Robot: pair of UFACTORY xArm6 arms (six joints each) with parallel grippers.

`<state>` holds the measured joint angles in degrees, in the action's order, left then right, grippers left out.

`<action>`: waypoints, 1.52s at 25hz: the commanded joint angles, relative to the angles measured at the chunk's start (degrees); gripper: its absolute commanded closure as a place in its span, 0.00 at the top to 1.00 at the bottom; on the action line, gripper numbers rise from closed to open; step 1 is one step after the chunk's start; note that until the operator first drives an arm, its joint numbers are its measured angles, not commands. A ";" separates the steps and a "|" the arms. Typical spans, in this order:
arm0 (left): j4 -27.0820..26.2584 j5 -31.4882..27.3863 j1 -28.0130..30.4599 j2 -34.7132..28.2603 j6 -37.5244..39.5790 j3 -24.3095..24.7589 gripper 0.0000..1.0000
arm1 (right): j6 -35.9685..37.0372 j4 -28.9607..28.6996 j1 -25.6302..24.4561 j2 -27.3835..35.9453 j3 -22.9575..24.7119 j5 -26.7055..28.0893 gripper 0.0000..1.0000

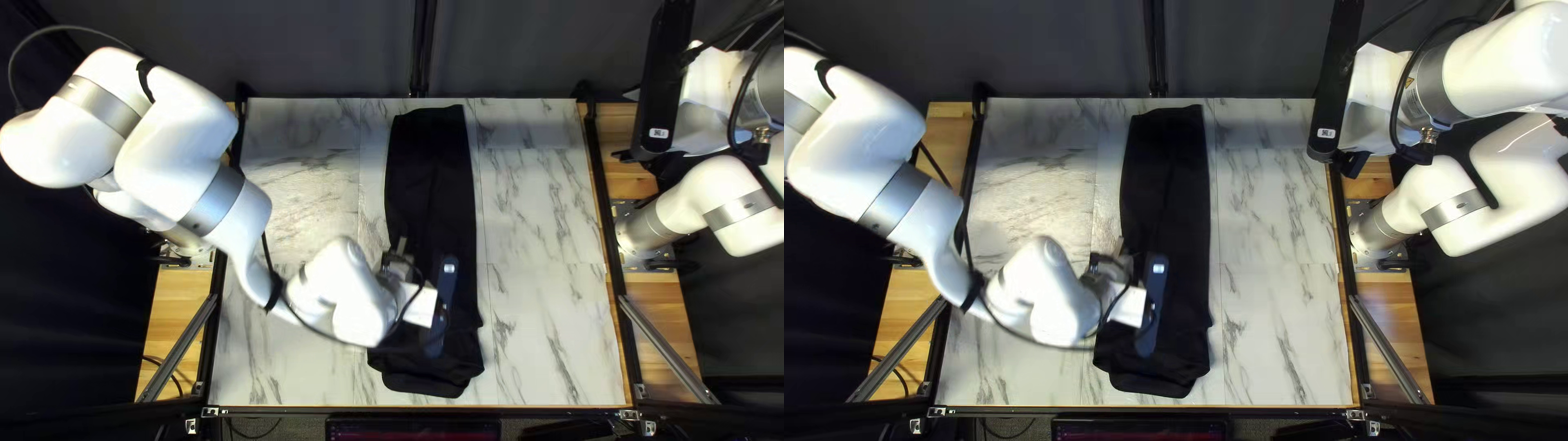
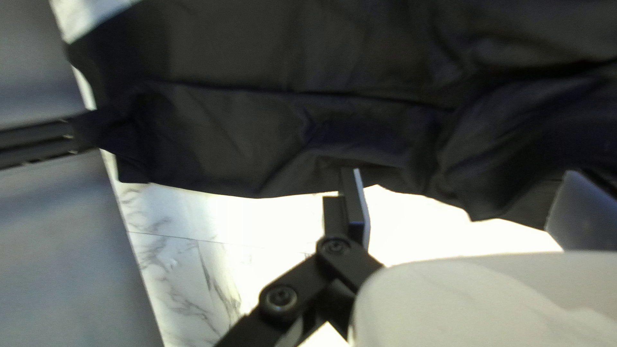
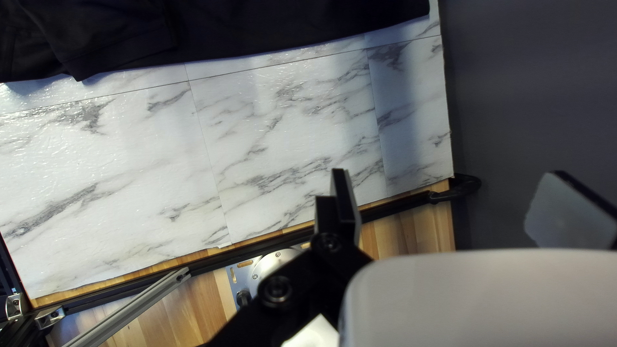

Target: Fold t-shirt

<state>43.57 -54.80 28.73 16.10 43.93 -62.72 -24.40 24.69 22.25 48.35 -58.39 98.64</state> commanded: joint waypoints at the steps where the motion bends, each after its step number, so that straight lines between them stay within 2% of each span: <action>1: -0.51 0.76 1.33 -2.07 2.57 3.31 0.74 | 0.00 0.00 0.00 0.00 0.00 0.00 1.00; 6: -1.94 -0.20 3.16 -2.65 3.95 4.25 0.75 | 0.00 0.00 0.00 0.00 0.00 0.00 1.00; 10: -3.01 1.54 3.53 -1.14 4.21 4.66 0.78 | 0.00 0.00 0.00 0.00 0.00 0.00 1.00; 17: -3.08 5.50 1.79 3.28 2.88 2.51 0.77 | 0.00 0.00 0.00 0.00 0.00 0.00 1.00; 24: -2.82 5.23 1.53 6.62 0.88 -2.35 0.72 | 0.00 0.00 0.00 0.00 0.00 0.00 1.00; 26: -2.35 5.65 1.40 7.93 0.97 -3.64 0.62 | 0.00 0.00 0.00 0.00 0.00 0.00 1.00; 28: -1.68 6.43 0.95 9.27 1.05 -4.82 0.60 | 0.00 0.00 0.00 0.00 0.00 0.00 1.00; 31: -0.77 7.21 0.08 9.65 1.17 -5.14 0.49 | 0.00 0.00 0.00 0.00 0.00 0.00 1.00; 32: -0.46 7.17 -0.19 9.40 1.27 -5.12 0.41 | 0.00 0.00 0.00 0.00 0.00 0.00 1.00; 33: -0.35 7.03 -0.23 9.28 1.33 -5.17 0.39 | 0.00 0.00 0.00 0.00 0.00 0.00 1.00; 37: 0.26 5.70 0.12 8.71 1.67 -5.75 0.06 | 0.00 0.00 0.00 0.00 0.00 0.00 1.00; 38: 0.36 5.51 0.20 8.77 1.63 -6.02 0.01 | 0.00 0.00 0.00 0.00 0.00 0.00 1.00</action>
<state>43.65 -48.81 28.75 24.93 45.48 -68.38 -24.40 24.69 22.25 48.35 -58.39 98.64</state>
